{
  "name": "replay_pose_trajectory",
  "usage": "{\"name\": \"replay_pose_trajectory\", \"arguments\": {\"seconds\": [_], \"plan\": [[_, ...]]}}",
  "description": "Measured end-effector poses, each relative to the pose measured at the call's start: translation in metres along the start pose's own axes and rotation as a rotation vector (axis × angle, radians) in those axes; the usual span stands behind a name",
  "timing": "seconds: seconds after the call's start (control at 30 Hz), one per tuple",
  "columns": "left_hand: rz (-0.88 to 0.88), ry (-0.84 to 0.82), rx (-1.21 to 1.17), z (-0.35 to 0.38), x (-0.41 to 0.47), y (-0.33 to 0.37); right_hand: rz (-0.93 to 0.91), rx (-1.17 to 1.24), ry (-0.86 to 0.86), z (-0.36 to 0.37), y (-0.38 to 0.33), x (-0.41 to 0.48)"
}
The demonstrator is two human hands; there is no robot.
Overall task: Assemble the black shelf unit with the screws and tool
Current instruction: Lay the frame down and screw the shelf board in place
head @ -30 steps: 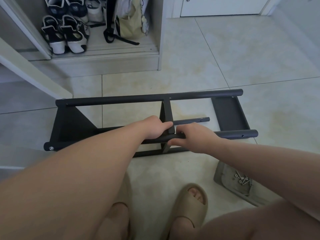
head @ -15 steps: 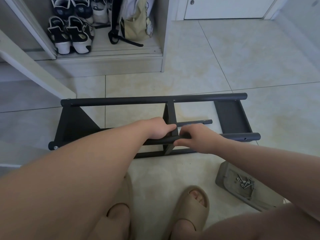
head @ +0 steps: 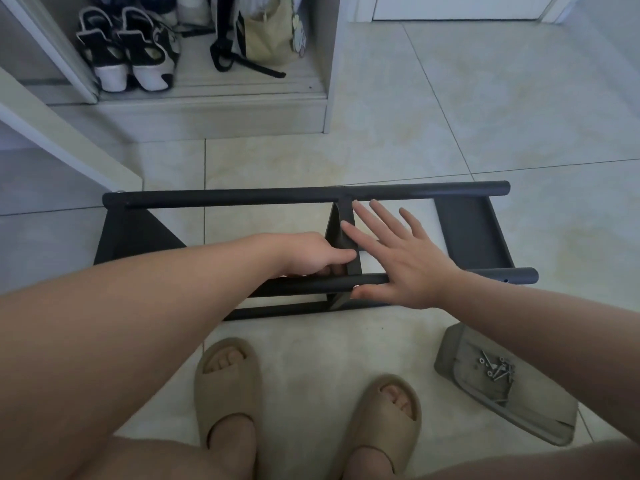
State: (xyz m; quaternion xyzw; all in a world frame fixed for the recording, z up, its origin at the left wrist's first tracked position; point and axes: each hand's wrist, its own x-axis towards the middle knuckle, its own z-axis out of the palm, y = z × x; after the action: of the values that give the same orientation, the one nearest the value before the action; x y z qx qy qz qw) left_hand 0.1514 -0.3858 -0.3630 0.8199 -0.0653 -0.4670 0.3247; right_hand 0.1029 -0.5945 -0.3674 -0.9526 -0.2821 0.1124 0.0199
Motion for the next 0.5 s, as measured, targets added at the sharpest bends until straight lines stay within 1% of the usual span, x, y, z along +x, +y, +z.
{"name": "replay_pose_trajectory", "arguments": {"seconds": [0.07, 0.13, 0.23, 0.27, 0.3, 0.37, 0.43, 0.5], "plan": [[-0.014, -0.068, -0.057, -0.005, 0.002, -0.001, -0.010, 0.012, -0.002, 0.002, 0.002, 0.000], [-0.027, -0.184, -0.134, -0.008, 0.005, -0.005, -0.012, 0.029, -0.012, 0.004, 0.004, 0.001], [0.007, -0.370, -0.328, -0.010, 0.008, -0.014, -0.007, 0.052, -0.025, 0.005, 0.005, 0.003], [-0.002, -0.394, -0.381, -0.009, 0.010, -0.018, -0.006, 0.060, -0.027, 0.005, 0.006, 0.004], [-0.041, -0.380, -0.398, -0.008, 0.013, -0.022, -0.007, 0.065, -0.029, 0.005, 0.007, 0.005], [-0.113, -0.281, -0.330, -0.005, 0.019, -0.027, -0.012, 0.062, -0.033, 0.005, 0.007, 0.005], [-0.095, -0.184, -0.194, -0.002, 0.025, -0.027, -0.014, 0.055, -0.038, 0.005, 0.008, 0.005], [-0.047, -0.124, -0.080, 0.001, 0.030, -0.026, -0.018, 0.049, -0.030, 0.004, 0.008, 0.005]]}}
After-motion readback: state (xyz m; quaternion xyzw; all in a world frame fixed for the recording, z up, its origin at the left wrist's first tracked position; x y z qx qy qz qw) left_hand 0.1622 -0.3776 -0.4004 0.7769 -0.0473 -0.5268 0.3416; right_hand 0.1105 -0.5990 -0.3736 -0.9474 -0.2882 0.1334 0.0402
